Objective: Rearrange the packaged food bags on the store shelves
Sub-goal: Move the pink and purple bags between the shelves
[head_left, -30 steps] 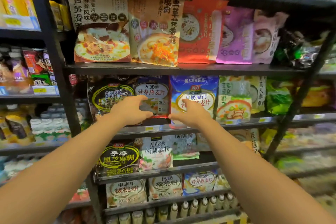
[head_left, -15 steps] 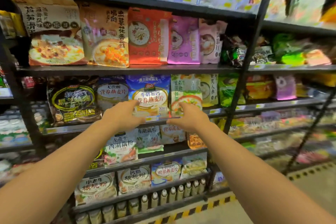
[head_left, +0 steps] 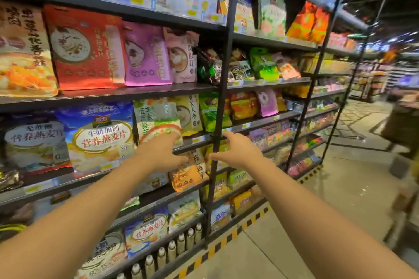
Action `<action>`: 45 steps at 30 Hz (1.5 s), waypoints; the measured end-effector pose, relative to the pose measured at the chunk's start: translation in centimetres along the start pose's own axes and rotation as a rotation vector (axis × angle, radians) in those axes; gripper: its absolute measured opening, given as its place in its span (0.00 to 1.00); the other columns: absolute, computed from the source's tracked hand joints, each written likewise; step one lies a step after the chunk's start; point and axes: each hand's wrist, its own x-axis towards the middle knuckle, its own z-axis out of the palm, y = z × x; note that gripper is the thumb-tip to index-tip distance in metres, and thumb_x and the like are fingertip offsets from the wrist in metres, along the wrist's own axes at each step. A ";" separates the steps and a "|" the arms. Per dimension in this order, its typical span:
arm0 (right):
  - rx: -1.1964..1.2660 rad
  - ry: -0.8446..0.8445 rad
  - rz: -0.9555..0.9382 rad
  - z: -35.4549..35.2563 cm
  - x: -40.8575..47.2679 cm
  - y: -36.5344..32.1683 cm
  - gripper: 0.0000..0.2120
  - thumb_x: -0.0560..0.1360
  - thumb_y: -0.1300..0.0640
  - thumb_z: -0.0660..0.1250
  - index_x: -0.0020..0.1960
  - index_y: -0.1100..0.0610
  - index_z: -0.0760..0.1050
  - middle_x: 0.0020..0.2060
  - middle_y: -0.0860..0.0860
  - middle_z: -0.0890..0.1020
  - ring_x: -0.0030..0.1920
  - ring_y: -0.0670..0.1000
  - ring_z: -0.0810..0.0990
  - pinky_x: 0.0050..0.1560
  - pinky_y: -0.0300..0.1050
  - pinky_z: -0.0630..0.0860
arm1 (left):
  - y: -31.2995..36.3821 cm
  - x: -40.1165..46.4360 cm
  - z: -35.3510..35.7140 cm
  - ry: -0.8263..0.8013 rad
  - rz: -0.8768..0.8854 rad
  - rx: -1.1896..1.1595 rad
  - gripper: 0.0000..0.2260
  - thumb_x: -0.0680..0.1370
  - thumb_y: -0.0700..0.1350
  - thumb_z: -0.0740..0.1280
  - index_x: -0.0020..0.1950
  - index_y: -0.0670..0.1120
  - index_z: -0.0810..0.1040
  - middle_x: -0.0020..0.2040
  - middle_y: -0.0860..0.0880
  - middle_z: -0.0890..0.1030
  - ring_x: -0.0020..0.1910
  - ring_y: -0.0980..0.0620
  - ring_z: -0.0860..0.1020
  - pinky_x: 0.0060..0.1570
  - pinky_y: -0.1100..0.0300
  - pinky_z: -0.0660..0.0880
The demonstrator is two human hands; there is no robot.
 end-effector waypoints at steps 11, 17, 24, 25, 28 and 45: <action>0.049 0.057 0.233 -3.7 2.1 9.7 0.50 0.73 0.30 0.72 0.85 0.54 0.56 0.78 0.54 0.70 0.75 0.59 0.72 0.68 0.59 0.76 | 7.7 11.4 3.3 -0.051 0.269 0.015 0.38 0.77 0.67 0.66 0.82 0.52 0.60 0.76 0.50 0.72 0.70 0.47 0.75 0.61 0.49 0.79; 0.022 0.096 0.291 -3.9 4.9 14.8 0.50 0.72 0.29 0.72 0.84 0.52 0.59 0.77 0.54 0.71 0.74 0.59 0.72 0.67 0.58 0.77 | 12.2 16.7 5.9 -0.085 0.301 0.024 0.39 0.77 0.67 0.66 0.83 0.54 0.57 0.78 0.52 0.69 0.73 0.48 0.73 0.63 0.48 0.77; 0.020 0.119 0.257 -5.6 10.7 23.2 0.42 0.72 0.31 0.73 0.77 0.52 0.68 0.73 0.53 0.75 0.70 0.58 0.75 0.64 0.58 0.77 | 17.6 24.3 10.3 -0.068 0.293 0.034 0.40 0.76 0.70 0.65 0.83 0.54 0.57 0.78 0.53 0.69 0.73 0.49 0.72 0.61 0.50 0.78; 0.021 0.112 0.250 -6.0 11.7 24.7 0.42 0.72 0.31 0.73 0.77 0.52 0.67 0.73 0.53 0.75 0.71 0.58 0.75 0.65 0.58 0.78 | 18.6 25.6 10.8 -0.068 0.281 0.031 0.40 0.76 0.70 0.65 0.82 0.54 0.57 0.77 0.53 0.70 0.73 0.49 0.72 0.60 0.50 0.78; 0.014 0.103 0.230 -8.1 14.5 29.1 0.46 0.73 0.30 0.71 0.81 0.52 0.63 0.76 0.53 0.73 0.72 0.58 0.75 0.66 0.58 0.78 | 22.1 29.8 12.3 -0.068 0.250 0.027 0.38 0.75 0.70 0.65 0.80 0.54 0.61 0.72 0.54 0.74 0.68 0.50 0.76 0.57 0.50 0.79; 0.010 0.035 0.241 -13.2 32.5 53.0 0.50 0.72 0.31 0.72 0.84 0.52 0.57 0.78 0.54 0.70 0.73 0.59 0.73 0.68 0.60 0.77 | 37.7 53.3 20.9 -0.045 0.203 0.023 0.38 0.75 0.68 0.66 0.80 0.54 0.61 0.73 0.54 0.74 0.68 0.49 0.76 0.55 0.51 0.78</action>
